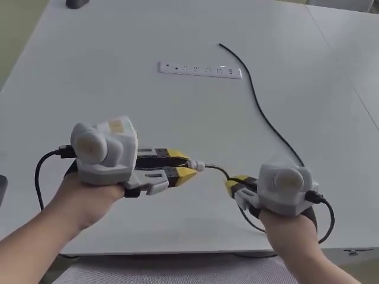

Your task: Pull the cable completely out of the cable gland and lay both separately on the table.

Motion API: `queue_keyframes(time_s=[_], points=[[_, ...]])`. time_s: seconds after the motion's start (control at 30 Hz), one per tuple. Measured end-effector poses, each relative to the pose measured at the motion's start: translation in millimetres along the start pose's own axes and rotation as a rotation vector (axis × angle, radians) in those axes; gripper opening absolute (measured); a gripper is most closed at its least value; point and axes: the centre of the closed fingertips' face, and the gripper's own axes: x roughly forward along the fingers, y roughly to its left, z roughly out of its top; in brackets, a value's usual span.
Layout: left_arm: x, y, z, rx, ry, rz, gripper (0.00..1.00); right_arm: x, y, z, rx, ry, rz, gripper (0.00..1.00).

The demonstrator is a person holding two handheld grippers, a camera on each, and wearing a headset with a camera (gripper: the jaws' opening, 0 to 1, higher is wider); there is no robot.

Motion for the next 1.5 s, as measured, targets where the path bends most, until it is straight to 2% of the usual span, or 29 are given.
queue_keyframes(time_s=[0.07, 0.27, 0.53, 0.6, 0.77, 0.97, 1.13, 1.2, 1.27, 1.33, 1.37, 1.5], points=[[0.4, -0.6, -0.4, 0.002, 0.003, -0.002, 0.15, 0.9, -2.9, -1.7, 0.054, -0.01, -0.001, 0.0], [1.4, 0.2, -1.2, -0.001, 0.006, 0.0, 0.15, 4.1, -3.7, -10.1, 0.12, 0.006, 0.009, 0.0], [1.3, 1.6, 0.1, -0.006, 0.002, 0.004, 0.15, 3.3, 0.2, -10.3, 0.096, 0.004, 0.015, 0.0], [0.4, 2.8, 1.5, -0.006, -0.003, 0.008, 0.15, 2.7, 3.6, -11.5, 0.102, 0.013, 0.035, 0.01], [-2.7, 5.1, 2.1, -0.015, -0.008, 0.012, 0.15, -2.4, 3.3, -8.8, 0.072, -0.004, 0.033, 0.01], [-4.8, 6.2, 4.5, -0.023, -0.017, 0.021, 0.15, -9.8, 8.6, -6.4, -0.022, -0.006, 0.044, 0.02], [-6.3, 7.2, 3.1, -0.023, -0.011, 0.026, 0.15, -16.6, 13.3, 1.0, -0.073, -0.023, 0.054, 0.07], [-6.7, 7.6, 2.1, -0.024, -0.008, 0.029, 0.15, -20.0, 17.1, 6.6, -0.086, -0.027, 0.056, 0.12], [-7.1, 7.5, 1.5, -0.026, -0.006, 0.031, 0.15, -24.6, 21.9, 19.0, -0.115, -0.056, 0.059, 0.15], [-7.2, 7.8, 1.4, -0.025, -0.006, 0.033, 0.15, -28.8, 30.0, 32.8, -0.188, -0.088, 0.076, 0.17], [-7.0, 8.1, 1.5, -0.025, -0.006, 0.035, 0.15, -31.2, 34.3, 39.7, -0.248, -0.096, 0.076, 0.18], [-6.2, 9.8, 2.4, -0.026, -0.005, 0.042, 0.15, -33.1, 54.5, 59.7, -0.406, -0.108, 0.105, 0.18]])
